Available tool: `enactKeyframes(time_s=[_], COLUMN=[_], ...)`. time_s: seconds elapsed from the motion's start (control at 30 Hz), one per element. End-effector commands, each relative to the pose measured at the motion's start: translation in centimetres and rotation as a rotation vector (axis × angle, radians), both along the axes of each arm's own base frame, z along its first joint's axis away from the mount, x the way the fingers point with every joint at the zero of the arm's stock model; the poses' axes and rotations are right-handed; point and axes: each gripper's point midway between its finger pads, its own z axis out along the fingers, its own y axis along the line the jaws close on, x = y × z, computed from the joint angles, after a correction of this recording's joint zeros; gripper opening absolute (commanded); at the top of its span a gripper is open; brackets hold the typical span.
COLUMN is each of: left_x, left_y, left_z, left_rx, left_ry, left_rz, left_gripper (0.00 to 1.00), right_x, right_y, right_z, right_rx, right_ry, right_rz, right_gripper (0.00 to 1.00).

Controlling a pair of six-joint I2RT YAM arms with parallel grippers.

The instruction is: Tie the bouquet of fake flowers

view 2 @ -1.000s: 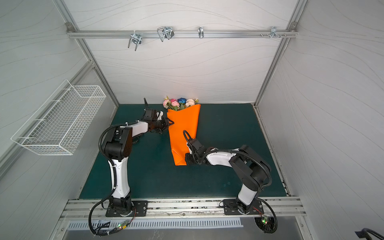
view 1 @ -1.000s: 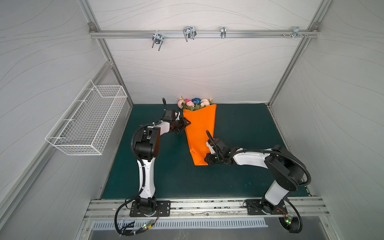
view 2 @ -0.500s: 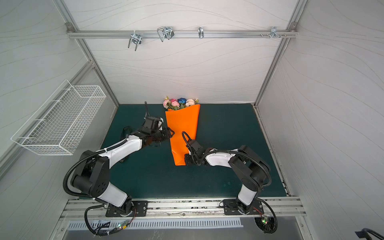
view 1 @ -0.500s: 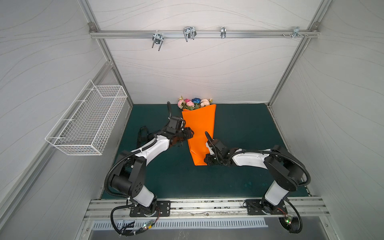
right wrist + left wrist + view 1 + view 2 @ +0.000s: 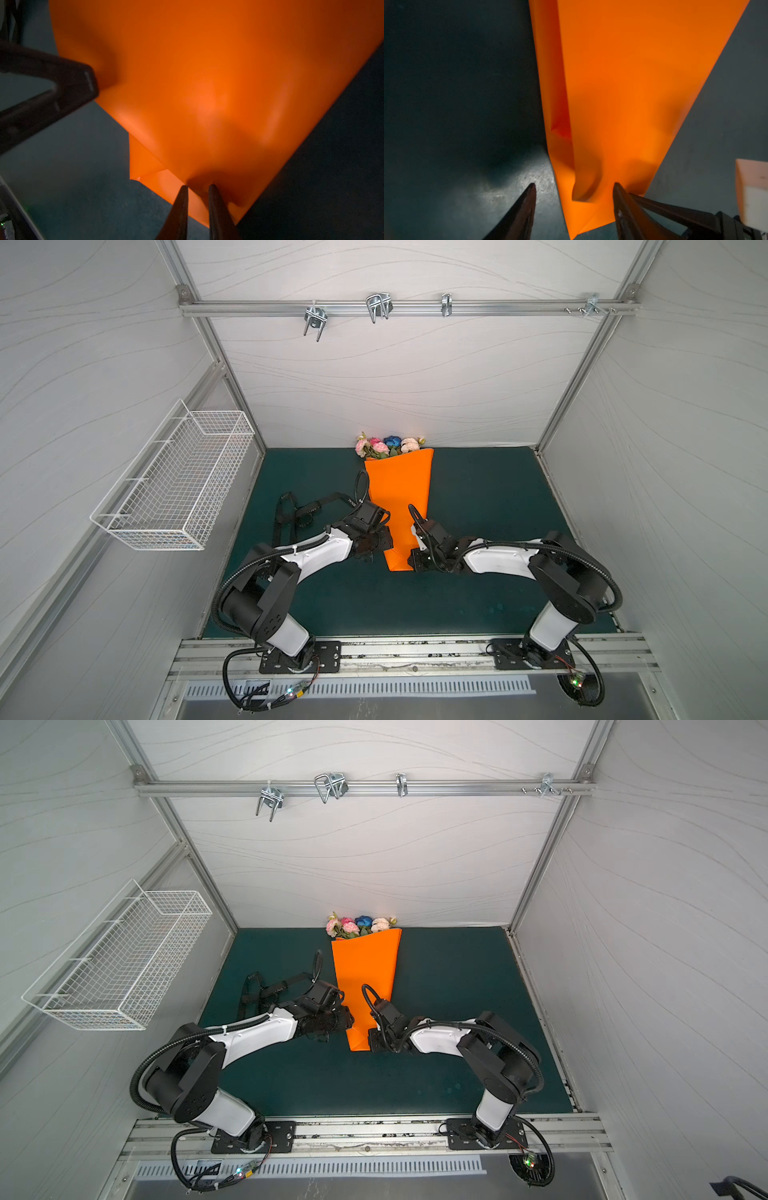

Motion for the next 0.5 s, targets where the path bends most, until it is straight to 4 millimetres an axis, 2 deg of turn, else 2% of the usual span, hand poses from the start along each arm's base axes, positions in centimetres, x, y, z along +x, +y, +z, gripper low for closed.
enactKeyframes(time_s=[0.0, 0.2, 0.33, 0.47], left_x=[0.3, 0.7, 1.0, 1.1], left_y=[0.5, -2.0, -2.8, -3.0], left_z=[0.7, -0.6, -1.0, -1.6], left_rx=[-0.01, -0.12, -0.154, -0.156], left_ry=[-0.052, -0.012, -0.002, 0.004], left_rz=[0.058, 0.029, 0.024, 0.016], left_gripper=[0.56, 0.41, 0.31, 0.1], right_x=[-0.3, -0.4, -0.4, -0.3], right_y=[-0.5, -0.5, -0.6, -0.7], right_z=[0.3, 0.4, 0.6, 0.9], right_rx=[-0.02, -0.019, -0.017, -0.022], right_ry=[0.002, 0.0, -0.005, -0.013], right_rz=[-0.013, -0.012, -0.013, -0.021], right_gripper=[0.22, 0.22, 0.22, 0.23])
